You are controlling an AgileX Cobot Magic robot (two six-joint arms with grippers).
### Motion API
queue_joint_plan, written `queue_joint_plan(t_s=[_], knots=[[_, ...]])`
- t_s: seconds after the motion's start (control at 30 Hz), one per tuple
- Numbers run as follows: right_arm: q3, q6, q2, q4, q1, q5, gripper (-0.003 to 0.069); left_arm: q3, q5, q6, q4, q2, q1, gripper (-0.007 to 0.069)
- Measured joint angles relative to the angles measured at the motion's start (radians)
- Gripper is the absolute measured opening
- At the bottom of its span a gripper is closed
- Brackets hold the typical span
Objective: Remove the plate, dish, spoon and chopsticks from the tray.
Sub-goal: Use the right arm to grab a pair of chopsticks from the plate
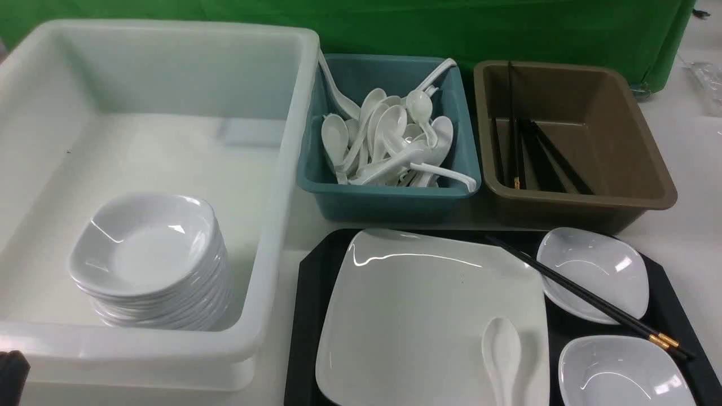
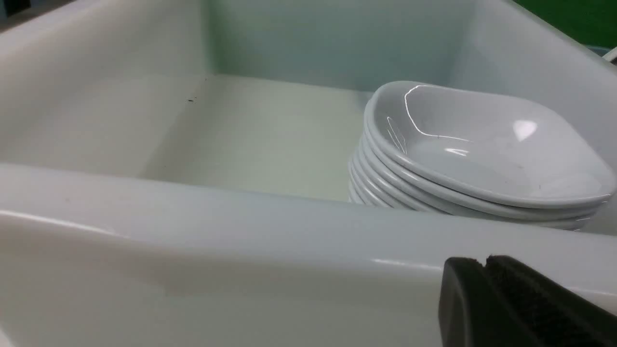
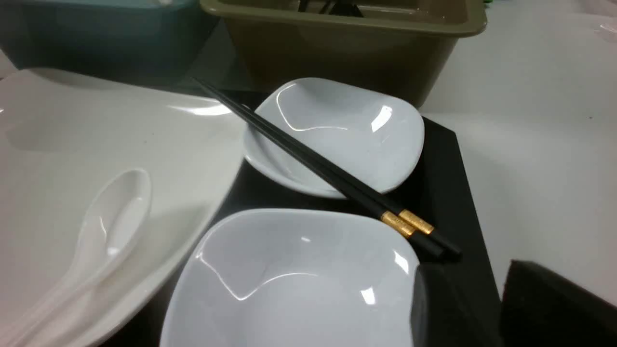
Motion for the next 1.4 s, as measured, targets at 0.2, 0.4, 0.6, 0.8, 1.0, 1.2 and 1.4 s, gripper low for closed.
queue_joint_plan(t_s=[0.2,0.4,0.6,0.8,1.0,1.2,1.4], knots=[[0.0,0.0,0.0,0.0,0.0,0.0,0.0241,0.0,0.0,0.0,0.0,0.0,0.0,0.0017],[0.0,0.0,0.0,0.0,0.0,0.0,0.0241,0.0,0.0,0.0,0.0,0.0,0.0,0.0017],[0.0,0.0,0.0,0.0,0.0,0.0,0.0241,0.0,0.0,0.0,0.0,0.0,0.0,0.0017],[0.0,0.0,0.0,0.0,0.0,0.0,0.0241,0.0,-0.095,-0.067,-0.166,0.0,0.0,0.0017],[0.0,0.0,0.0,0.0,0.0,0.0,0.0241,0.0,-0.241,-0.177,-0.485,0.0,0.0,0.0017],[0.0,0.0,0.0,0.0,0.0,0.0,0.0241,-0.183,0.042,-0.064,-0.494,0.029,-0.043,0.0017],[0.0,0.0,0.0,0.0,0.0,0.0,0.0241,-0.477,0.406,0.135,-0.439,0.304,-0.08,0.0017]])
